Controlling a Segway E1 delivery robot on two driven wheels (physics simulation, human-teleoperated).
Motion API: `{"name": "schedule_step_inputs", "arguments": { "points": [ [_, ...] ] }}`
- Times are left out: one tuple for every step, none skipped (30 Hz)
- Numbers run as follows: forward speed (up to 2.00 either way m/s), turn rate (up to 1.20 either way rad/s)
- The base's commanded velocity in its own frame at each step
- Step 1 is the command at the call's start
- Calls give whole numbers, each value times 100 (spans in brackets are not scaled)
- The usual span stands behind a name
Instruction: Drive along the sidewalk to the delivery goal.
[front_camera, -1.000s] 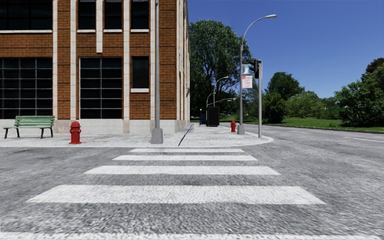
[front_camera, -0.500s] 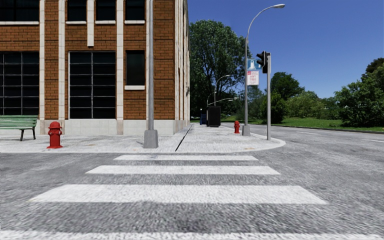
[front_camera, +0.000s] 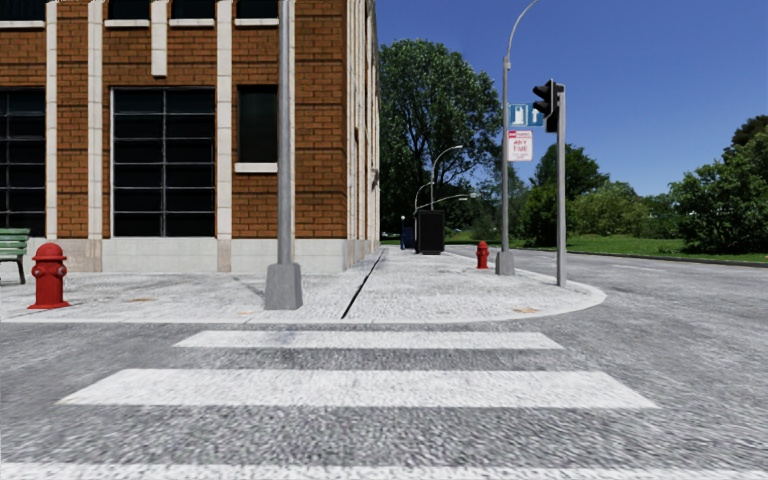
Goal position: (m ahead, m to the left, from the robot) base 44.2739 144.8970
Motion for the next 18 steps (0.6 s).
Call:
{"name": "schedule_step_inputs", "arguments": {
  "points": [
    [200,0],
    [200,0],
    [200,0],
    [200,0],
    [200,0],
    [200,0],
    [200,0],
    [200,0],
    [200,0],
    [200,0],
    [200,0],
    [200,0],
    [200,0],
    [200,0],
    [200,0],
    [200,0],
    [200,0],
    [200,0]
  ]
}}
